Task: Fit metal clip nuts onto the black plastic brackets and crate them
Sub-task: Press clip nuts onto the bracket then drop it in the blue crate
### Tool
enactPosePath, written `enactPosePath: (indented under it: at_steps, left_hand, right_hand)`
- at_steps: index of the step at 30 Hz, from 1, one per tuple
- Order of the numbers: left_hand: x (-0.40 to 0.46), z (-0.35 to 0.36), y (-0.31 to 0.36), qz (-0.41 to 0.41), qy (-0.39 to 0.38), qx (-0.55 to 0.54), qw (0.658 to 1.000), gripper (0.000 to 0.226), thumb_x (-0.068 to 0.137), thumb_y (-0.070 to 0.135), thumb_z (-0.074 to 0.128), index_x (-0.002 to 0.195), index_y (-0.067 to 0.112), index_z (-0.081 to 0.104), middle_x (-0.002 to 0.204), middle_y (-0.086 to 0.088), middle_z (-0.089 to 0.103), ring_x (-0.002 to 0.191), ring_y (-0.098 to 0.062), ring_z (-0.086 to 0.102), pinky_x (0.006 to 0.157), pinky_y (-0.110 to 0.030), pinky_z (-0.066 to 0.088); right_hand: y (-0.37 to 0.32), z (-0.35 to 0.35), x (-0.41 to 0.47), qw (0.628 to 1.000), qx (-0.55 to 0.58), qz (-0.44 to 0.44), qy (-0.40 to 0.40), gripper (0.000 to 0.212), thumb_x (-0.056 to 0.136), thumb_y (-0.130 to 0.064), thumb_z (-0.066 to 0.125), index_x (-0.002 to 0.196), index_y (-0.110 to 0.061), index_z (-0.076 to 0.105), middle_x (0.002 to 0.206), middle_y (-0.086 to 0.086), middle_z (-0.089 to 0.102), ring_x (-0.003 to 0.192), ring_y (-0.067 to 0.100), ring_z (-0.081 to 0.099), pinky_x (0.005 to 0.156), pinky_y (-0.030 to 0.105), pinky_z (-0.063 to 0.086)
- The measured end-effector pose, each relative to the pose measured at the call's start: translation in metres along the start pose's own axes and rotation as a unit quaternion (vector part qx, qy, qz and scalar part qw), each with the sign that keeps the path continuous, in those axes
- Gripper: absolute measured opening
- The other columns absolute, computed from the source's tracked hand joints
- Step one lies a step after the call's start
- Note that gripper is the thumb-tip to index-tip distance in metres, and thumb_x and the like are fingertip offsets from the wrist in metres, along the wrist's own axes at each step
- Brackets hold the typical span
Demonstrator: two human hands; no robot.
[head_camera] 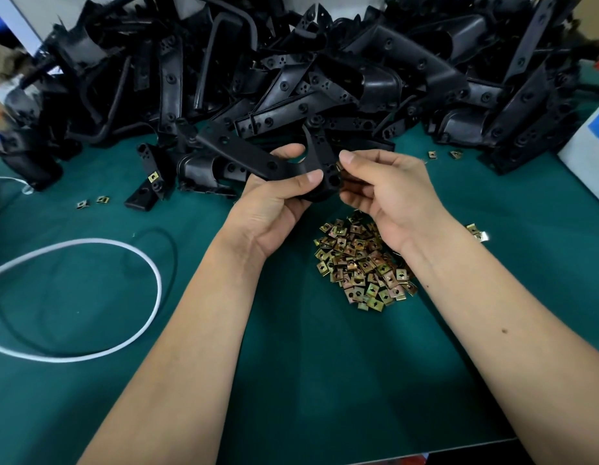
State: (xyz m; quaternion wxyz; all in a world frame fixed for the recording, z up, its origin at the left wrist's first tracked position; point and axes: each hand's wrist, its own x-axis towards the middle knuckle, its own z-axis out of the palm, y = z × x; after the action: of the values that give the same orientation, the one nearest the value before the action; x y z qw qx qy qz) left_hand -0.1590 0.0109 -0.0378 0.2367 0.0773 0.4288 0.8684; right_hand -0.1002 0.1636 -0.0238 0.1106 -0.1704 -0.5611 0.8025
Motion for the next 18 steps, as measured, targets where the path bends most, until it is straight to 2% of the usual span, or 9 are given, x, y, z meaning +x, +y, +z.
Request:
enactPosePath:
  at_steps: [9,13,15,18]
  left_hand:
    - [0.001,0.001,-0.004,0.002,0.026,0.015,1.0,0.037,0.067,-0.007,0.073,0.094,0.016,0.062,0.093,-0.012,0.077,0.087,-0.024,0.075,0.077,-0.033,0.062]
    - [0.002,0.003,-0.011,0.033,0.05,0.055,0.997,0.036,0.068,-0.007,0.076,0.09,0.017,0.059,0.094,-0.011,0.075,0.089,-0.024,0.073,0.085,-0.036,0.06]
    - [0.003,0.004,-0.014,0.053,0.068,0.07,0.994,0.036,0.075,-0.012,0.074,0.089,0.017,0.058,0.095,-0.013,0.073,0.09,-0.025,0.073,0.088,-0.039,0.059]
    - [0.004,0.003,-0.014,0.071,0.084,0.056,0.992,0.037,0.083,-0.019,0.066,0.088,0.016,0.055,0.102,-0.02,0.069,0.096,-0.03,0.071,0.093,-0.043,0.058]
  right_hand:
    - [0.007,0.008,-0.003,0.999,-0.024,-0.03,0.034,0.009,0.089,-0.011,0.079,0.081,-0.013,0.074,0.084,0.003,0.074,0.078,0.014,0.07,0.063,0.025,0.057]
    - [0.008,0.009,-0.004,0.997,-0.031,-0.048,0.056,0.007,0.089,-0.01,0.078,0.084,-0.009,0.074,0.089,0.008,0.074,0.083,0.018,0.07,0.069,0.028,0.06]
    - [0.008,0.01,-0.005,0.997,-0.029,-0.046,0.056,0.008,0.092,-0.012,0.077,0.086,-0.007,0.075,0.088,0.009,0.075,0.083,0.019,0.071,0.073,0.031,0.061]
    - [0.009,0.013,-0.007,0.999,-0.008,-0.025,0.042,0.012,0.096,-0.017,0.071,0.093,-0.008,0.078,0.1,0.011,0.078,0.09,0.019,0.072,0.077,0.034,0.062]
